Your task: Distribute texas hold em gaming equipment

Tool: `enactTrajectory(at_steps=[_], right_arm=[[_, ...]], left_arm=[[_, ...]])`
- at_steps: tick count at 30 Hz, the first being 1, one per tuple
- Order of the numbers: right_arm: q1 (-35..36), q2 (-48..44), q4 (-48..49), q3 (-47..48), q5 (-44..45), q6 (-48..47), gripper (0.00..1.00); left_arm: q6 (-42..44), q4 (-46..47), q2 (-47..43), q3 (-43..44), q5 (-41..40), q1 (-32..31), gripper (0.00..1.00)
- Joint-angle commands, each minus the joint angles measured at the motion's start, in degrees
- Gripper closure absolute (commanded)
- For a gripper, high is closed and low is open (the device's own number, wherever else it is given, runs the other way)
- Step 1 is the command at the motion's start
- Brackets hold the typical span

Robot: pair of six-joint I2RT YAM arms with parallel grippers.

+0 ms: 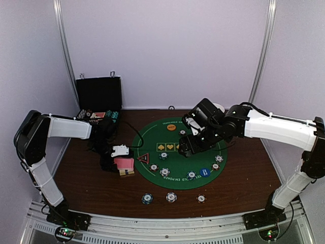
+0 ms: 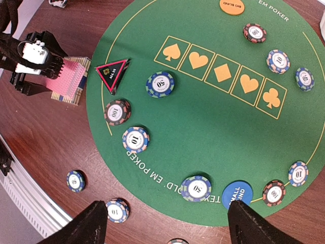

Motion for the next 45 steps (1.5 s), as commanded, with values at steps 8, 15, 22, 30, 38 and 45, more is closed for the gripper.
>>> enactTrajectory(at_steps=[8, 15, 22, 30, 38, 45], right_arm=[[0.25, -1.35, 1.11, -1.39, -2.16, 1.31, 0.21], [0.25, -1.07, 1.71, -1.49, -3.21, 1.75, 0.26], [0.25, -1.07, 2.40, -1.42, -4.24, 2.08, 0.26], [0.09, 0.67, 6.91, -1.14, -8.76, 3.75, 0.27], [-0.44, 6.47, 17.93, -0.81, -20.87, 9.19, 0.21], [-1.26, 13.46, 32.97, 1.78, -33.55, 17.96, 0.13]], left_arm=[[-0.17, 4.01, -0.16, -2.05, -0.83, -0.48, 0.45], [-1.54, 5.49, -1.21, -2.69, -1.30, -0.48, 0.72], [-2.73, 3.19, -2.76, -1.89, -1.19, -0.48, 0.75], [-4.43, -2.83, -7.81, 0.94, 1.22, -0.48, 0.92], [-6.13, -6.90, -11.25, 2.92, 2.34, -0.48, 1.00], [-9.50, -13.47, -11.93, 12.12, 5.26, -0.49, 1.00]])
